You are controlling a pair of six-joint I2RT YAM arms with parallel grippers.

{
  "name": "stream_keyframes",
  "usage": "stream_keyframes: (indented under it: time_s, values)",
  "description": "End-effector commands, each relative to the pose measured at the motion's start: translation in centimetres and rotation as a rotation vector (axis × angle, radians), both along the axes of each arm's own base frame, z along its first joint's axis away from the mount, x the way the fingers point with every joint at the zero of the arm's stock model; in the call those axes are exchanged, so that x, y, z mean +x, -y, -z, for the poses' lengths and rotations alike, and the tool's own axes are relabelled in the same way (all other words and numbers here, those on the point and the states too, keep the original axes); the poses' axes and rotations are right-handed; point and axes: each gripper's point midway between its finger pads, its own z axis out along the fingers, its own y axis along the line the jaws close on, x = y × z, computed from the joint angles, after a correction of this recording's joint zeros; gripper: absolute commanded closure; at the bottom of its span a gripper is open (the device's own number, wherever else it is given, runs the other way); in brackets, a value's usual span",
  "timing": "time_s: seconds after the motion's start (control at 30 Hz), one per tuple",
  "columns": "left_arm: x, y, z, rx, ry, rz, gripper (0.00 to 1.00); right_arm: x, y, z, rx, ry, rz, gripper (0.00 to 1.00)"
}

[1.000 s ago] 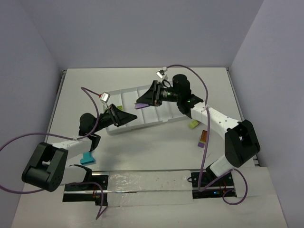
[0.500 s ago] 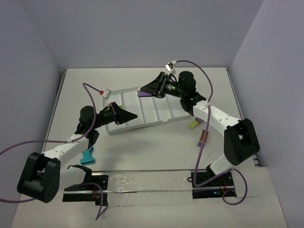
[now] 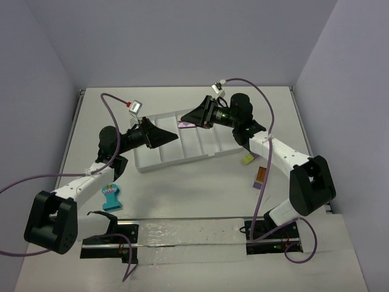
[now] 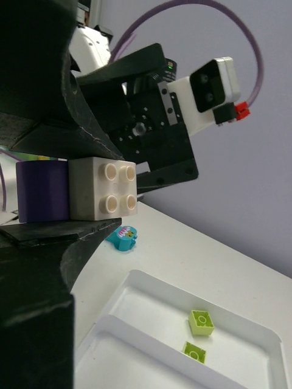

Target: Sort the legos into containers by color

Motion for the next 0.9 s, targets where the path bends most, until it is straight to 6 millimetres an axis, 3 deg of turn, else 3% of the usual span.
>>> stream_keyframes:
  time_s: [0.0, 0.33, 0.53, 0.73, 0.87]
  values:
    - [0.2, 0.3, -2.5, -0.099, 0.081, 0.049, 0.1, -2.3, -0.3, -3.2, 0.06, 0.11, -0.081, 1.0]
    - [0.7, 0.5, -4.0, -0.131, 0.132, 0.051, 0.23, -3.6, -1.0, -3.6, 0.079, 0.112, -0.145, 1.0]
    - [0.9, 0.8, -3.8, -0.116, 0.13, 0.044, 0.38, -3.8, -1.6, -3.7, 0.084, 0.114, -0.162, 1.0]
    - [0.6, 0.9, -3.7, -0.118, 0.13, 0.047, 0.41, -3.7, -1.8, -3.5, 0.088, 0.103, -0.161, 1.0]
    - [0.5, 0.8, -3.6, -0.115, 0.129, 0.044, 0.52, -3.6, -1.7, -3.6, 0.087, 0.103, -0.154, 0.99]
